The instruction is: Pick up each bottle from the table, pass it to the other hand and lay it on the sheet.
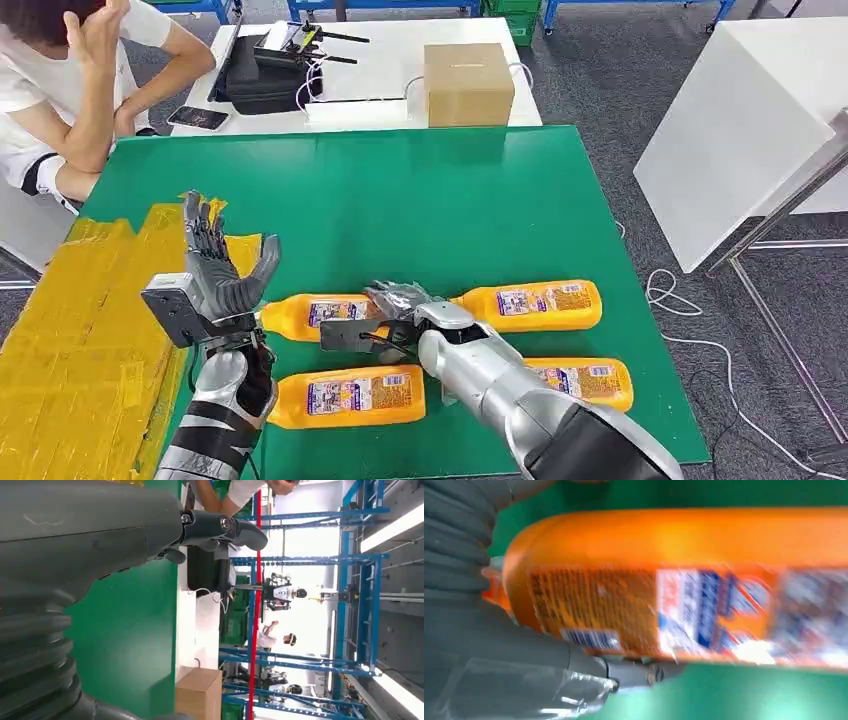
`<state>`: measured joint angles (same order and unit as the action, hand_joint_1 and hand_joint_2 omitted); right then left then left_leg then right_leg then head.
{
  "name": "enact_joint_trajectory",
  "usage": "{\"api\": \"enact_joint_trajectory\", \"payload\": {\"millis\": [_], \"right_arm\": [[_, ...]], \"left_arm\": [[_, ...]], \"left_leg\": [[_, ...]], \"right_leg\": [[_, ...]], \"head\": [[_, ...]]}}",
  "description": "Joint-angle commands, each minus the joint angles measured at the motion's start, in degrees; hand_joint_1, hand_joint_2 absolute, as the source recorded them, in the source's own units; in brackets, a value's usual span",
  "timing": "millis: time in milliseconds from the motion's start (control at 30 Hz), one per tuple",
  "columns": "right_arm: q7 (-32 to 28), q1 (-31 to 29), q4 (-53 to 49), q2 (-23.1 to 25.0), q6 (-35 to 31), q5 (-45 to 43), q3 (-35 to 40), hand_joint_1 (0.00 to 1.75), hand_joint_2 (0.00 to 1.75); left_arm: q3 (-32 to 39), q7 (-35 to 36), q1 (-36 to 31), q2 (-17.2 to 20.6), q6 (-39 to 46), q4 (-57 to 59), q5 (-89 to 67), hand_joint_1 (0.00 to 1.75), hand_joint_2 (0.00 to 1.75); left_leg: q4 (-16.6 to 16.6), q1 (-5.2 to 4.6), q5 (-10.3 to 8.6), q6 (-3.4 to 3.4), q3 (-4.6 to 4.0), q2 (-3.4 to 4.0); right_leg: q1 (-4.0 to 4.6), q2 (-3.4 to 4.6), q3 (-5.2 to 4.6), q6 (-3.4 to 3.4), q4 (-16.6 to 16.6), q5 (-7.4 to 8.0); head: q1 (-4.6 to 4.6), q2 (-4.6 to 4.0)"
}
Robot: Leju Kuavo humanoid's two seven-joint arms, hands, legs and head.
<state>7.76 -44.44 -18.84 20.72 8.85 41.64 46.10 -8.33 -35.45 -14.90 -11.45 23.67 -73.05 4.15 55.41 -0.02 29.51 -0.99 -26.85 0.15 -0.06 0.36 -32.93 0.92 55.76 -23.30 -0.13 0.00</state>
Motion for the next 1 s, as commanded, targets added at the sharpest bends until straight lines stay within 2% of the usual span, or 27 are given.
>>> {"api": "enact_joint_trajectory", "payload": {"millis": [33,100,133,167,233,300,433,467,633,700,733,767,833,867,1000], "right_arm": [[3.96,0.43,5.91,-1.58,0.09,4.77,7.70,0.00,1.75],[5.37,0.59,6.05,-1.86,-0.05,6.82,9.27,0.00,1.75],[5.64,0.75,5.85,-2.05,-0.70,7.28,9.46,0.42,1.75],[5.68,0.89,5.74,-2.22,-1.51,7.52,9.38,1.33,1.75],[5.63,1.06,5.57,-2.45,-2.62,7.82,8.90,1.33,1.75],[5.85,1.12,5.48,-2.58,-4.66,8.83,8.58,1.43,1.75],[5.84,1.15,5.23,-2.83,-6.78,9.79,8.03,1.38,1.75],[5.97,1.15,5.21,-2.88,-7.36,10.18,8.12,1.43,1.75],[5.74,1.43,4.85,-2.92,-10.36,11.56,7.87,1.48,1.75],[5.58,1.37,4.33,-2.99,-13.52,12.05,7.54,1.61,1.75],[5.64,1.31,4.31,-2.99,-14.00,12.09,7.43,1.61,1.75],[5.84,1.07,3.58,-3.26,-18.63,12.10,6.53,1.66,1.75],[5.11,0.57,3.27,-3.58,-22.37,11.66,4.61,1.75,1.75],[3.97,0.97,1.78,-4.27,-28.69,10.46,2.13,1.75,1.75],[2.91,0.51,2.38,-4.54,-28.61,10.84,1.03,1.75,1.75]], "left_arm": [[-1.94,0.67,-2.27,0.23,0.14,2.52,-0.24,0.00,1.75],[-2.00,0.67,-2.04,0.29,0.26,2.23,-0.39,0.00,1.75],[-1.96,0.69,-1.87,0.31,0.37,2.03,-0.44,0.00,1.75],[-1.94,0.72,-1.62,0.37,0.45,1.81,-0.51,0.00,1.75],[-1.91,0.83,-1.24,0.49,0.47,1.42,-0.60,0.00,1.75],[-1.85,0.93,-0.89,0.55,0.42,1.02,-0.71,0.00,1.75],[-1.91,1.11,-0.35,0.55,0.49,0.69,-0.92,0.00,1.75],[-1.93,1.14,-0.20,0.55,0.43,0.68,-0.91,0.00,1.75],[-1.81,1.16,0.37,0.51,0.62,0.26,-0.97,0.00,1.75],[-1.63,1.12,0.78,0.63,0.78,-0.23,-1.02,0.00,1.75],[-1.63,1.12,0.84,0.65,0.76,-0.35,-1.02,0.00,1.75],[-1.43,1.07,1.36,0.75,0.90,-1.13,-1.05,0.00,1.75],[-1.22,1.08,2.14,0.88,0.95,-2.35,-1.10,0.00,1.75],[-1.06,1.07,2.76,0.91,1.31,-3.20,-1.24,0.00,1.75],[-1.08,1.14,3.38,1.04,1.30,-4.09,-1.30,0.00,1.75]], "left_leg": [[-0.05,0.05,-0.01,0.03,0.09,-0.17],[-0.07,0.07,-0.01,0.04,0.14,-0.19],[-0.07,0.06,-0.01,0.04,0.15,-0.18],[-0.09,0.11,-0.02,0.05,0.19,-0.23],[-0.09,0.10,-0.02,0.05,0.21,-0.25],[-0.07,0.04,-0.01,0.03,0.20,-0.16],[-0.06,0.05,-0.03,0.03,0.23,-0.15],[-0.06,0.06,-0.05,0.04,0.23,-0.18],[-0.06,0.08,-0.05,0.05,0.29,-0.22],[-0.04,0.02,-0.01,0.02,0.34,-0.09],[-0.05,0.05,-0.02,0.04,0.32,-0.13],[-0.04,0.02,-0.02,0.02,0.35,-0.10],[-0.03,0.04,-0.02,0.03,0.30,-0.11],[-0.02,0.00,-0.02,0.02,0.28,-0.08],[0.00,0.13,0.03,0.04,0.22,-0.08]], "right_leg": [[0.05,-0.18,0.16,0.03,-0.10,-0.02],[0.07,-0.21,0.22,0.03,-0.13,-0.02],[0.06,-0.19,0.20,0.02,-0.12,-0.02],[0.11,-0.25,0.28,0.03,-0.18,-0.01],[0.10,-0.26,0.31,0.04,-0.19,-0.01],[0.04,-0.17,0.25,0.03,-0.11,-0.01],[0.04,-0.16,0.29,0.03,-0.12,0.02],[0.06,-0.19,0.31,0.03,-0.15,0.04],[0.08,-0.24,0.39,0.03,-0.17,0.03],[0.03,-0.10,0.38,0.02,-0.08,0.00],[0.06,-0.14,0.39,0.03,-0.13,0.02],[0.03,-0.11,0.39,0.02,-0.09,0.00],[0.05,-0.12,0.36,0.03,-0.09,0.02],[0.00,-0.09,0.31,0.03,-0.05,0.01],[0.13,-0.10,0.35,0.06,-0.14,0.02]], "head": [[0.00,0.00],[0.00,0.00],[0.02,0.00],[0.00,0.00],[0.02,0.00],[0.00,0.00],[0.00,0.00],[0.00,0.00],[-0.02,0.00],[0.00,0.00],[0.00,0.00],[-0.02,0.00],[0.00,0.00],[0.00,0.00],[0.00,0.00]]}}
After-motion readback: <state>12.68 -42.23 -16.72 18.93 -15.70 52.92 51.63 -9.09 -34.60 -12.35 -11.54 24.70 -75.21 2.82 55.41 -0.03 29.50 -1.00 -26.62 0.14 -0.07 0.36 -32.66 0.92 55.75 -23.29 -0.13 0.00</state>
